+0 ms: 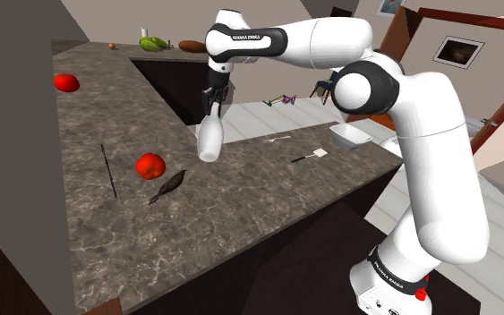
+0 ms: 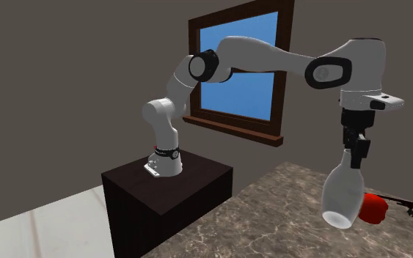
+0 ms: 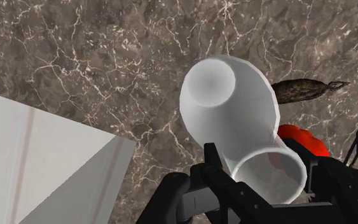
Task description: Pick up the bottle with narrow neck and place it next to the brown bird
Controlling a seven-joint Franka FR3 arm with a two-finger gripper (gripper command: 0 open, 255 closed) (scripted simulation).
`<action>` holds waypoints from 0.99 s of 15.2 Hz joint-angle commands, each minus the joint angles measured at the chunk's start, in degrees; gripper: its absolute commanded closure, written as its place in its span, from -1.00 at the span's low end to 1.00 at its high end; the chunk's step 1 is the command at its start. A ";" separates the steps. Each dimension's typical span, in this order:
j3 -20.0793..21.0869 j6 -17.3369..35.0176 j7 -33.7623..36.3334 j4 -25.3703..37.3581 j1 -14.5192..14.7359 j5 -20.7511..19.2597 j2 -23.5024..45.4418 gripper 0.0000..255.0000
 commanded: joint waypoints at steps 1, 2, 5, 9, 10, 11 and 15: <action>0.01 1.49 -0.21 -1.21 -0.05 0.07 0.22 1.00; 0.02 2.19 -0.26 -1.81 -0.03 0.10 0.32 1.00; 0.07 4.23 -0.42 -3.46 0.02 0.19 0.72 1.00; 0.14 6.82 -0.62 -5.33 0.05 0.33 1.46 1.00; 0.16 7.46 -0.68 -5.78 0.06 0.36 1.65 1.00; 0.18 8.06 -0.73 -6.13 0.06 0.40 1.90 1.00; 0.23 9.26 -0.83 -6.84 0.07 0.48 2.39 1.00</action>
